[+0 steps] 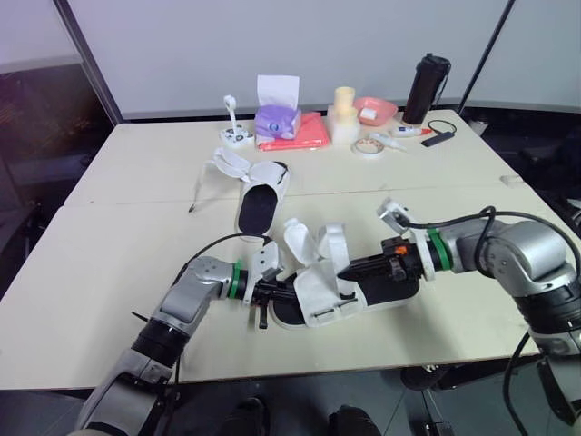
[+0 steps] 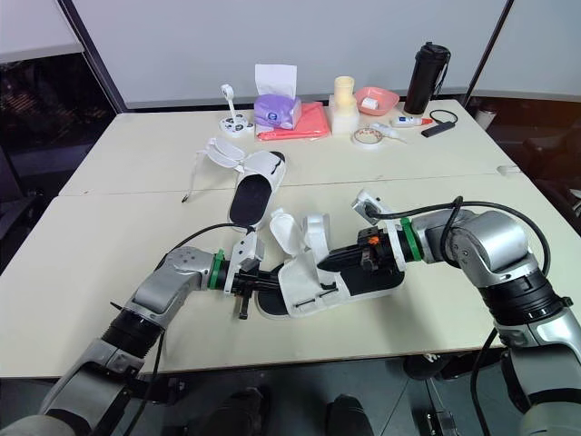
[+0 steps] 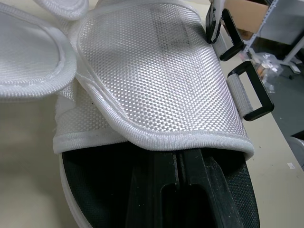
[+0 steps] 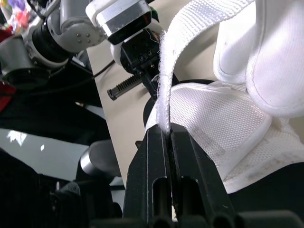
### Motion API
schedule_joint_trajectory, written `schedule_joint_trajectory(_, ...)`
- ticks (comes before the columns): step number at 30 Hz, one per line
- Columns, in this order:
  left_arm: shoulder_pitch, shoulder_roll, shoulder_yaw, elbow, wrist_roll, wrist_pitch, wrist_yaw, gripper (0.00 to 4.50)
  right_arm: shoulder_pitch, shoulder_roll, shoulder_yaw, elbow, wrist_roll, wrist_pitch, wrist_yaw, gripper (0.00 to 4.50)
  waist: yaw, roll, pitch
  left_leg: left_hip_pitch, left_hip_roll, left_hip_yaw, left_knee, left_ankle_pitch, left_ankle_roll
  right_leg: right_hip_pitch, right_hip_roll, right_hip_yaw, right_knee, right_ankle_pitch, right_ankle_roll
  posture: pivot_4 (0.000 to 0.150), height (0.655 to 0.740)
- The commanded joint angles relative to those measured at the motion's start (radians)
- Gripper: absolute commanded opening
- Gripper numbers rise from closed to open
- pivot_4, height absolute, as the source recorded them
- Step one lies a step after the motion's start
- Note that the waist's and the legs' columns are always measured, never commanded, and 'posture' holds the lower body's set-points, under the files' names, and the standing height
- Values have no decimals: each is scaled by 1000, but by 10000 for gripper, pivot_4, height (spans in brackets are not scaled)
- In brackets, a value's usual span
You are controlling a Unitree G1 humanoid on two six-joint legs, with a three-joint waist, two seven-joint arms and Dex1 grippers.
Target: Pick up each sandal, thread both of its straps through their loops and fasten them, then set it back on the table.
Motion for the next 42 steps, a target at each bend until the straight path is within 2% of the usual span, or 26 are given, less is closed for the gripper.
schedule_joint_trajectory(1,19,8,7,-13,13,9,20,0,-24,-18,9,0,-23,16,29,411,0,0,0,0,0,0,0,0,0,0,0,0,0,0,0,1500,7344)
schedule_joint_trajectory(28,28,-4,4,-22,10,9,41,0,-100,55,6,25,-39,98,66,411,1,0,0,0,0,0,0,0,0,0,0,0,0,0,0,1500,7344)
schedule_joint_trajectory(42,36,-8,3,-32,9,10,50,0,-85,33,38,10,-64,91,90,411,1,0,0,0,0,0,0,0,0,0,0,0,0,0,0,1500,7344)
